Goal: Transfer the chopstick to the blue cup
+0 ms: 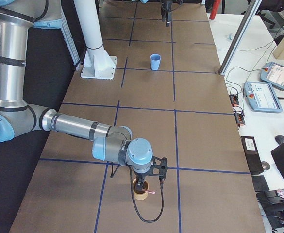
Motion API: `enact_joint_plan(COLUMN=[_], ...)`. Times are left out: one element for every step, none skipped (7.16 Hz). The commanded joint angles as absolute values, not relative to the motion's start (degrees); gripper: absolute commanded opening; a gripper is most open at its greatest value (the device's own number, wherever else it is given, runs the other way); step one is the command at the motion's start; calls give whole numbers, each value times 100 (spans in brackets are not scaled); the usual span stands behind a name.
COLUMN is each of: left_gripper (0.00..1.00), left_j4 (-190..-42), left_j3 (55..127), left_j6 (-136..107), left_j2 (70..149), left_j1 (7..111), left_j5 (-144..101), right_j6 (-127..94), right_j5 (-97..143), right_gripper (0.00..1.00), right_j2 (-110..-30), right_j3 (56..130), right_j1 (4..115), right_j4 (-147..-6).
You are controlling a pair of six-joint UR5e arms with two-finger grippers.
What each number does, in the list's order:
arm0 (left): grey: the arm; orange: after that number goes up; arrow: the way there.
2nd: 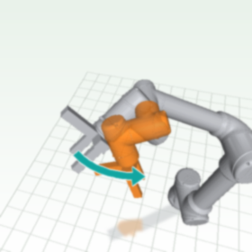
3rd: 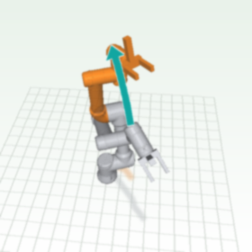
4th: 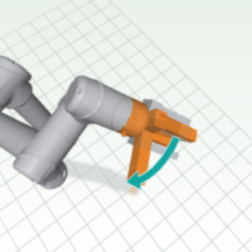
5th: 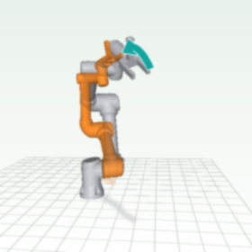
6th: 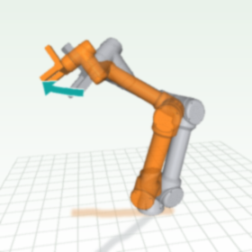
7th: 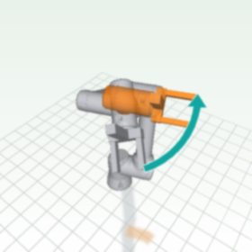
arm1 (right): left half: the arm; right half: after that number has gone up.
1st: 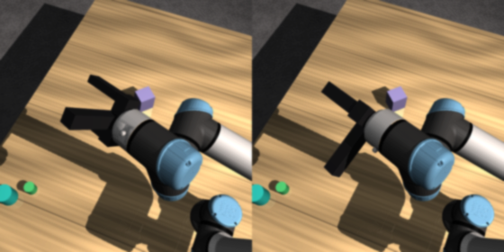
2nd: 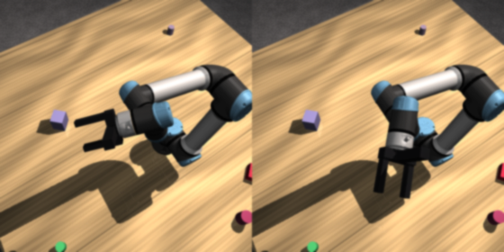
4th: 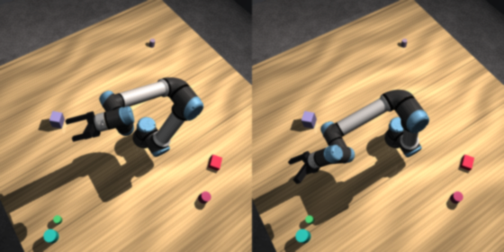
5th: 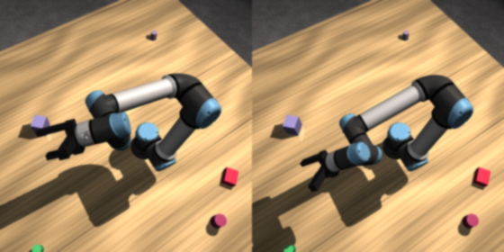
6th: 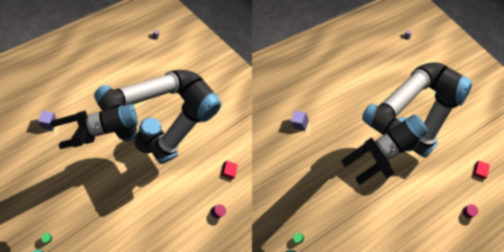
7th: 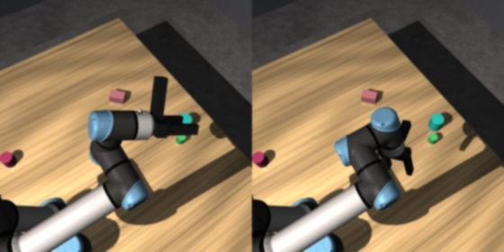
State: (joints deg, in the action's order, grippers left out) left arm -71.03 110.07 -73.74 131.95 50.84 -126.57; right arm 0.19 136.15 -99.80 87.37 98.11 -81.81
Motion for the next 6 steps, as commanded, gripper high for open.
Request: enact_joint_plan(left_gripper=[100,100,100,100,100,100], left_j4=[-7102,-7110,-7110,-7110,-7110,-7119], left_j3=[11074,11074,11074,11074,11074,11074], left_j6=[-7374,-7374,-7383,-7383,-7383,-7383], left_j2=[13192,13192,13192,13192,13192,13192], left_j1=[5106,5106,5106,5106,5106,5106], left_j5=[-12726,-12744,-12753,-12823,-12832,-12832], right_j6=[18,9,0,0,-9,-52], right_j5=[13614,13597,13588,13536,13379,13377], right_gripper=[100,100,100,100,100,97], right_j2=[-9880,-9766,-9565,-9415,-9370,-9360], right_j3=[8377,8263,8044,7868,7840,7840], right_j1=[9870,9888,9931,9949,9958,9958], right_j4=[-8051,-8059,-8051,-8051,-8051,-8051])
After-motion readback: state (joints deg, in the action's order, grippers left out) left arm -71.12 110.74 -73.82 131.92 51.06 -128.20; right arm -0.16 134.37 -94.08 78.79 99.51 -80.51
